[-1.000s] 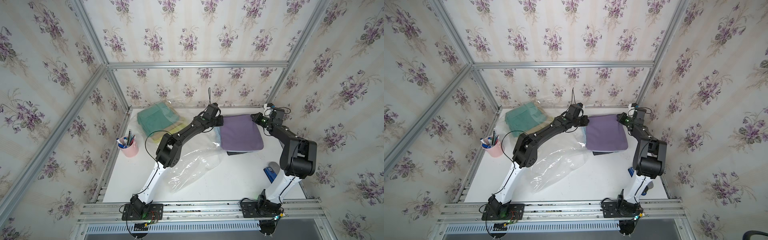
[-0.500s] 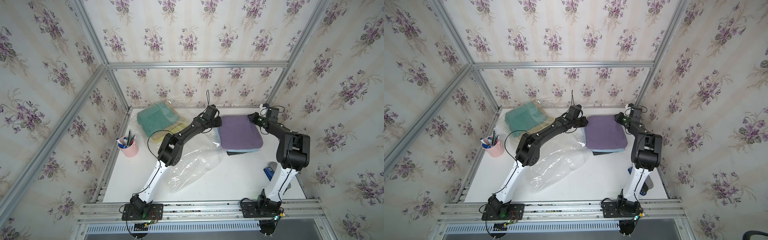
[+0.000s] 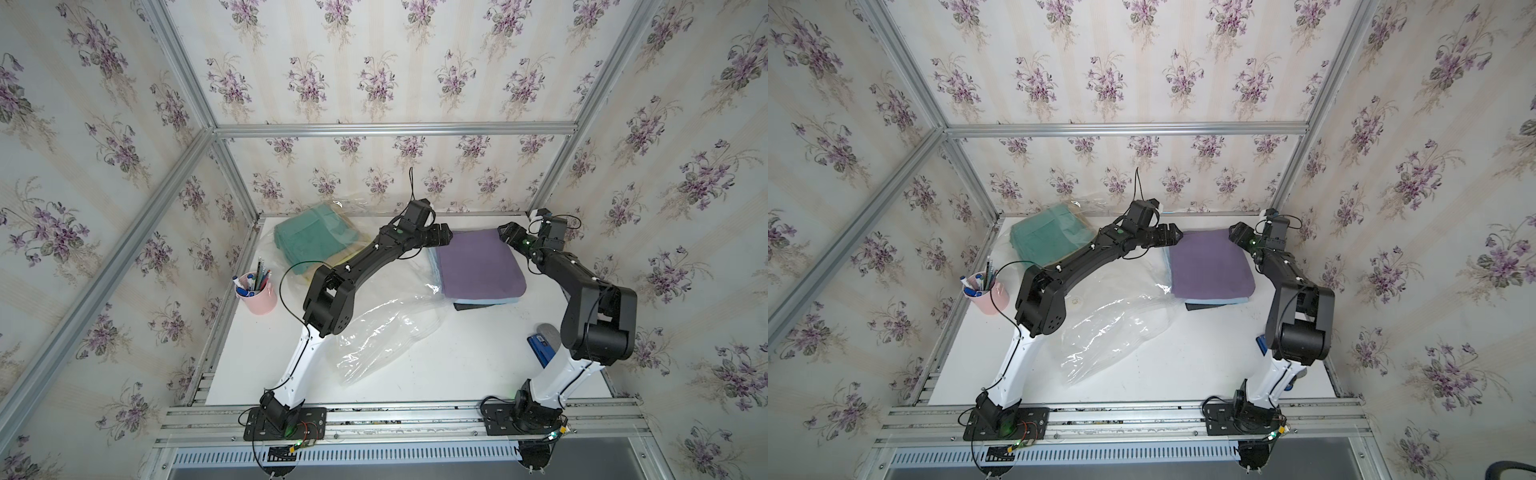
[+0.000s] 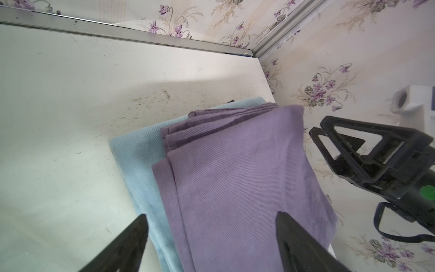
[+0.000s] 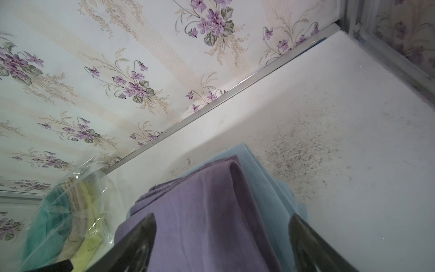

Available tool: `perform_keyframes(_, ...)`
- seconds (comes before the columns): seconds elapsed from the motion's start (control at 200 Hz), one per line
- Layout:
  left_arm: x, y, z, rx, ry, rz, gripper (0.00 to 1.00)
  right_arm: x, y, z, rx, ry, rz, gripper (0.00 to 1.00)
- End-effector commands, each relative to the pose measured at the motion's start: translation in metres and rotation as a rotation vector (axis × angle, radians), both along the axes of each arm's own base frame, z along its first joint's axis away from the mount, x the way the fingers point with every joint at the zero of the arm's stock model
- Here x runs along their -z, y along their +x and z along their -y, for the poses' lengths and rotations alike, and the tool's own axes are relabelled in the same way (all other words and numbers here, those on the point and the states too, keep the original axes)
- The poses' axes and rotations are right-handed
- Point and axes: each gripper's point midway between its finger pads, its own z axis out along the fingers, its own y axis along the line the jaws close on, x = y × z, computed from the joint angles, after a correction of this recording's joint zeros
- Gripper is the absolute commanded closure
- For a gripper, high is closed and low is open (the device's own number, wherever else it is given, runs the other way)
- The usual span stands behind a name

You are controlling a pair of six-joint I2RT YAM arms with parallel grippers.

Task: Take the trousers out of the vacuum bag
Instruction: Place the trousers at the center of the board.

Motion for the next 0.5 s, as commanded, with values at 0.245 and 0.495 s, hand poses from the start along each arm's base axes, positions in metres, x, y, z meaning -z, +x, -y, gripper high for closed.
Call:
perform_keyframes(0.245,-0.034,-0.068,-0.041,0.091,0.070,0.051,0.00,-0.004,-0.002,-0.057,-0.097,-0.265,0.013,0.00)
perform_keyframes(0.495,-0.034,-0.125,-0.095,0.067,0.188,0.072,0.00,0.049,0.030,-0.072,-0.131,-0.375,-0.125,0.00)
